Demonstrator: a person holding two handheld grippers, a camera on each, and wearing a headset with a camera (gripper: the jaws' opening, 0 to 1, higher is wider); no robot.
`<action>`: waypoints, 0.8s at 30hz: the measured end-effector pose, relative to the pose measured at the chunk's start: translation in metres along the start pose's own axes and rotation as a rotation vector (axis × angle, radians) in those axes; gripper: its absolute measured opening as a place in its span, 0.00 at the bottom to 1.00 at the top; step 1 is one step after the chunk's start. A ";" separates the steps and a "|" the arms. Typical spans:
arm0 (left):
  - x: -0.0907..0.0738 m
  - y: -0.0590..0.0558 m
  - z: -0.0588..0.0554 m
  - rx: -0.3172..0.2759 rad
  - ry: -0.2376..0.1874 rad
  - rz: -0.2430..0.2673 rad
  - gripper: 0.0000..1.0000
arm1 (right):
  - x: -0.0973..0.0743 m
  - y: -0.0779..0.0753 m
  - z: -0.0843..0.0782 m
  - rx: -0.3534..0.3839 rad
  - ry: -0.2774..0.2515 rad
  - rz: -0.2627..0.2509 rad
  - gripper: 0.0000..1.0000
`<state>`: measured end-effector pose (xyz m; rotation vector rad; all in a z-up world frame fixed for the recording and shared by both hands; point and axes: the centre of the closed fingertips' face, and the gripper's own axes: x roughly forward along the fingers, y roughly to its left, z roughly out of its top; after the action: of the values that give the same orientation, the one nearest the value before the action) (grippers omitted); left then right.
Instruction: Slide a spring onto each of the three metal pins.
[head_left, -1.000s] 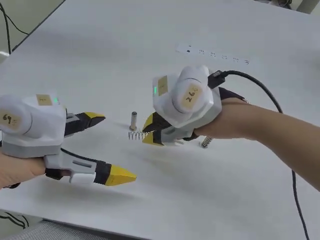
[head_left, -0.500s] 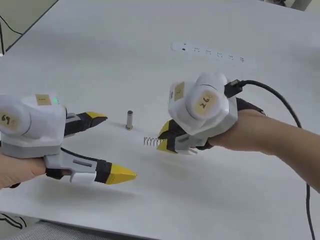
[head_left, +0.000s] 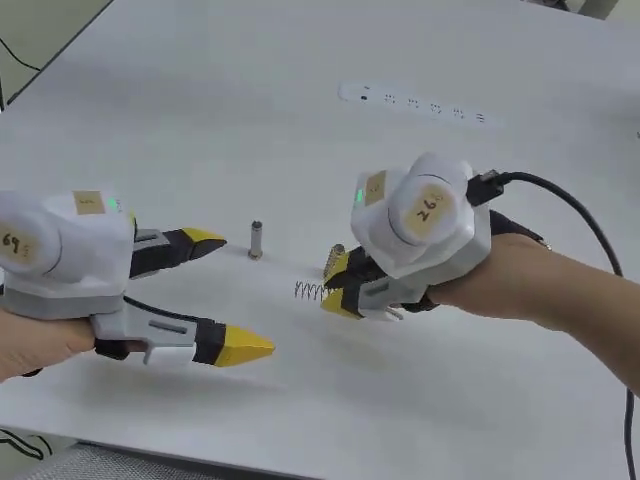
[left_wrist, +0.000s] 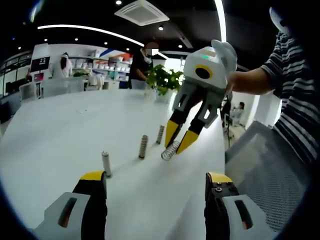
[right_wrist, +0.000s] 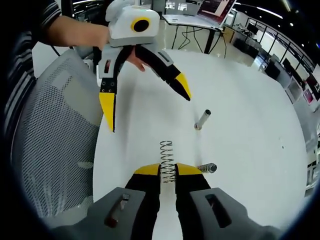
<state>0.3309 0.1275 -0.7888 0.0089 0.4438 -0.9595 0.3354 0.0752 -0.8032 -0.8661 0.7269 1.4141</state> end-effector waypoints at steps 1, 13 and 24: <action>0.001 -0.001 0.001 0.002 0.000 -0.005 0.74 | 0.000 0.000 0.001 -0.001 -0.001 0.000 0.08; 0.015 -0.016 0.017 0.056 -0.021 -0.089 0.50 | -0.002 0.006 0.007 -0.042 -0.009 0.006 0.08; 0.024 -0.023 0.021 0.079 -0.024 -0.132 0.34 | -0.007 0.007 0.013 -0.056 -0.022 0.003 0.08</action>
<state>0.3319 0.0913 -0.7741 0.0400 0.3876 -1.1053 0.3277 0.0826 -0.7910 -0.8920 0.6748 1.4508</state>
